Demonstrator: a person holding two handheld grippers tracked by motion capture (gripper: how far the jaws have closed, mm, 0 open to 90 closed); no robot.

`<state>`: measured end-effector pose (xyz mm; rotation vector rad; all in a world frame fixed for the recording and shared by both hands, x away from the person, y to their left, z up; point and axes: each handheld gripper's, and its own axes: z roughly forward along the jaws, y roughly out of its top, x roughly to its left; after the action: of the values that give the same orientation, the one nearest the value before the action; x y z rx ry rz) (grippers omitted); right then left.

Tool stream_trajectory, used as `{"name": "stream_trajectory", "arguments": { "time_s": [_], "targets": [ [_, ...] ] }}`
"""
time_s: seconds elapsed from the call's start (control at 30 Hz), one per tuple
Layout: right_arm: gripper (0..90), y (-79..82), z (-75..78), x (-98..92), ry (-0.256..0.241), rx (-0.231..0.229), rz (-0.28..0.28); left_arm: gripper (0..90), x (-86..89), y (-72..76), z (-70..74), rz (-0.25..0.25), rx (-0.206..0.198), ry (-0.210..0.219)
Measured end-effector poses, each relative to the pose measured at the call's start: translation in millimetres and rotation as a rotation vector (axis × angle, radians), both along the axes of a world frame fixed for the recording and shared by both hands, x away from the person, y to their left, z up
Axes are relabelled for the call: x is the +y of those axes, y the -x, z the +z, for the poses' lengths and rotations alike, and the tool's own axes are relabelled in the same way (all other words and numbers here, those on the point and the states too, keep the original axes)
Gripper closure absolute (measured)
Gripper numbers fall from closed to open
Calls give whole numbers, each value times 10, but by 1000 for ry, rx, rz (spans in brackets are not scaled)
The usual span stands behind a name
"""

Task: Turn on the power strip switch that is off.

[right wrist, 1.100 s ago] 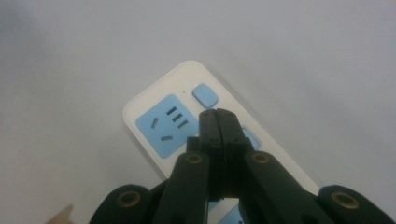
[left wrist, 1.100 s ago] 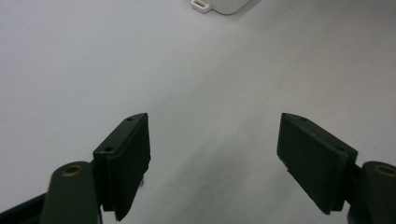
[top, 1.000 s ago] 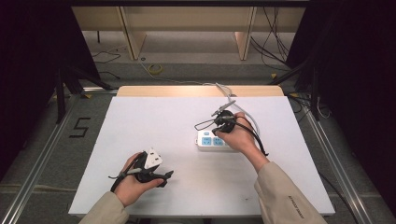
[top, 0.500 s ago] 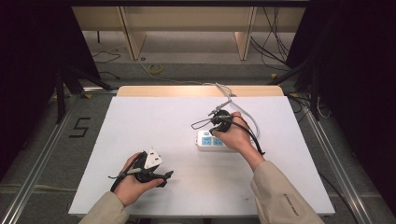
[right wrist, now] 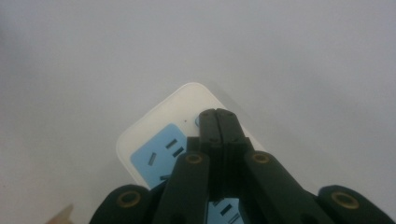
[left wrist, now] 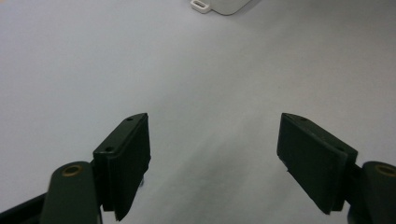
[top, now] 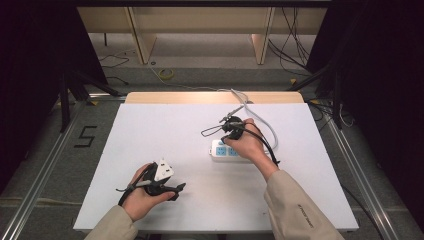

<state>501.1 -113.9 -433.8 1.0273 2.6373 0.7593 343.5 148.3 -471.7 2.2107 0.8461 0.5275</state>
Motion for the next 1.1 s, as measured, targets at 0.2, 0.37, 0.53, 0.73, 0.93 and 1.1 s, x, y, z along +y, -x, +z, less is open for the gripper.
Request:
{"name": "stream_trajectory", "arguments": {
  "time_s": [0.2, 0.37, 0.53, 0.73, 0.93, 1.1],
  "targets": [
    [900, -33, -54, 18, -1, 6, -10, 257, -3, 2, -1, -1, 0, 2],
    [900, -39, -67, 31, 3, 11, -9, 256, -8, 1, 0, -7, -1, -1],
    [900, -49, -73, 33, 3, 10, -17, 256, -13, 6, 1, -8, -1, 0],
    [900, -56, -62, 46, 1, 12, -23, 256, -26, 14, 0, -14, -1, -2],
    [900, -68, -72, 47, 7, 5, -24, 256, -36, 16, 2, -18, 0, -3],
    [900, -77, -69, 51, 9, 6, -26, 256, -36, 16, 3, -21, 0, -6]
  ]
}}
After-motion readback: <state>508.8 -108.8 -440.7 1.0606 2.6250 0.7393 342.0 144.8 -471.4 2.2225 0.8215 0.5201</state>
